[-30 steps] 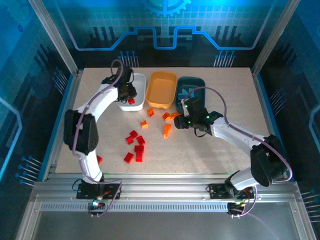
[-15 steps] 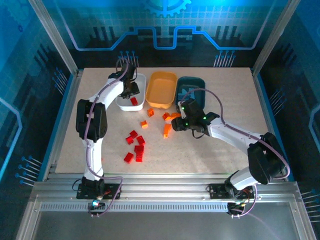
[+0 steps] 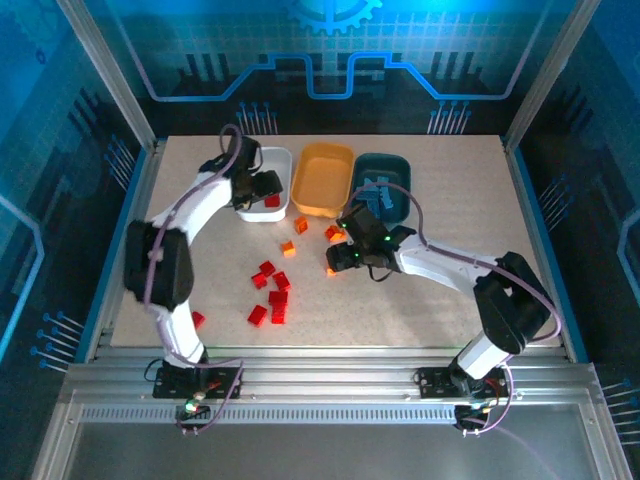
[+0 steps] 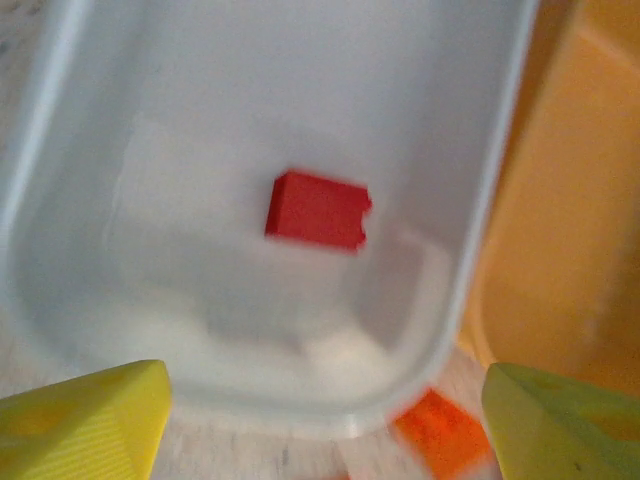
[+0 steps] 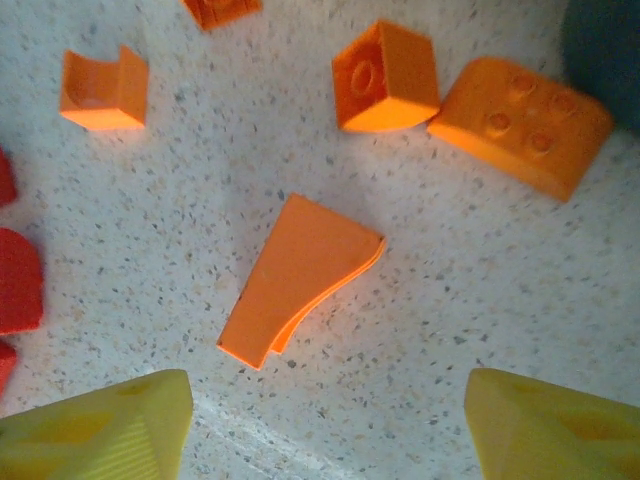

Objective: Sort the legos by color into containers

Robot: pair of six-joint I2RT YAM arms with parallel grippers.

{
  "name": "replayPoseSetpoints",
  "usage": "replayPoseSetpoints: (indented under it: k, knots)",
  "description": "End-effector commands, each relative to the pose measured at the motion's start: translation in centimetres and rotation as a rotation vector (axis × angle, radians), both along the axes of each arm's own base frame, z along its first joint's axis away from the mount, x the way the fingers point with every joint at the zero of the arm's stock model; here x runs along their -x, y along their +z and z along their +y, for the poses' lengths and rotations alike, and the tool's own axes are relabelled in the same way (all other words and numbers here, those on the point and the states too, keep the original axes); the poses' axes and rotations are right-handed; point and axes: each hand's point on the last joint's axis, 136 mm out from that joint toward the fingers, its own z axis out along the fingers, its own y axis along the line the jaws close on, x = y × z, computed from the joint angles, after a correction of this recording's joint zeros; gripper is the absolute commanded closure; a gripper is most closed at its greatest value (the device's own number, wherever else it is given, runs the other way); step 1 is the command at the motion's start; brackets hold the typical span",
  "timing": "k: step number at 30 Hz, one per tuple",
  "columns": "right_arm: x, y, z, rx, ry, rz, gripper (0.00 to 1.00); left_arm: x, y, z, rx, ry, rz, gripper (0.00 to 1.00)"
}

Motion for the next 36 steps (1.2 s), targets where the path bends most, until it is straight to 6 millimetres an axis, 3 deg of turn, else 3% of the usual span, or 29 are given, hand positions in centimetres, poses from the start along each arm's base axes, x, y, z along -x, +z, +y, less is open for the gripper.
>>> replayPoseSetpoints:
  k: [1, 4, 7, 10, 17, 20, 26, 30, 33, 36]
  knots:
    - [0.2, -1.0, 1.3, -0.015, -0.049, 0.055, 0.24, 3.5, 3.5, -0.5, 0.117, -0.009, -0.118, 0.08]
    - [-0.6, -2.1, 1.9, 0.016, -0.067, 0.081, 0.24, 7.7, 1.6, -0.5, 0.159, -0.010, -0.087, 0.01]
    - [-1.1, -3.3, 2.5, 0.039, -0.098, 0.105, 0.25, 11.2, -0.2, -0.4, 0.201, -0.006, -0.063, 0.01]
    - [-1.9, -4.8, 2.5, 0.070, -0.143, 0.116, 0.27, 13.6, -1.2, -0.5, 0.241, -0.001, -0.058, 0.01]
    - [-2.6, -6.4, 2.8, 0.098, -0.202, 0.127, 0.44, 15.6, -1.4, -0.3, 0.250, -0.010, -0.068, 0.01]
    - [-2.8, -6.2, 2.9, 0.117, -0.200, 0.110, 0.61, 15.7, -1.2, -0.4, 0.259, -0.016, -0.072, 0.01]
    - [-2.6, -3.1, 3.0, 0.145, -0.161, 0.002, 0.73, 16.0, -1.1, -0.4, 0.253, -0.024, -0.079, 0.01]
    - [-2.7, 1.0, 3.4, 0.144, -0.123, -0.097, 0.73, 15.9, -1.0, -0.5, 0.263, -0.026, -0.084, 0.01]
    - [-3.8, 4.4, 3.7, 0.130, -0.102, -0.171, 0.73, 15.8, -0.9, -0.6, 0.273, -0.027, -0.088, 0.01]
    - [-6.3, 7.0, 4.2, 0.130, -0.073, -0.240, 0.72, 15.7, -1.0, -0.9, 0.290, -0.030, -0.087, 0.01]
